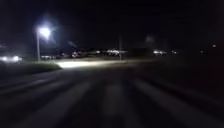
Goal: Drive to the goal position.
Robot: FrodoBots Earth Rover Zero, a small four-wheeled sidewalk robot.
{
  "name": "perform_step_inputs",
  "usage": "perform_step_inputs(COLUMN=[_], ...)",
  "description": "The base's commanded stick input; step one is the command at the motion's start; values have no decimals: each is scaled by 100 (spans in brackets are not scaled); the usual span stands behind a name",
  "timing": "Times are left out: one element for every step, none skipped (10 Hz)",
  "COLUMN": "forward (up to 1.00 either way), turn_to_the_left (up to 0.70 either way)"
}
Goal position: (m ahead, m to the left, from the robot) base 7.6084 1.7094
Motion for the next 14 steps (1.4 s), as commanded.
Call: perform_step_inputs(forward=[70,70,70,70,70,70,70,70,70,70,70,70,70,70], turn_to_the_left=[0,0,0,0,0,0,27,27,27,24,9,0,0,0])
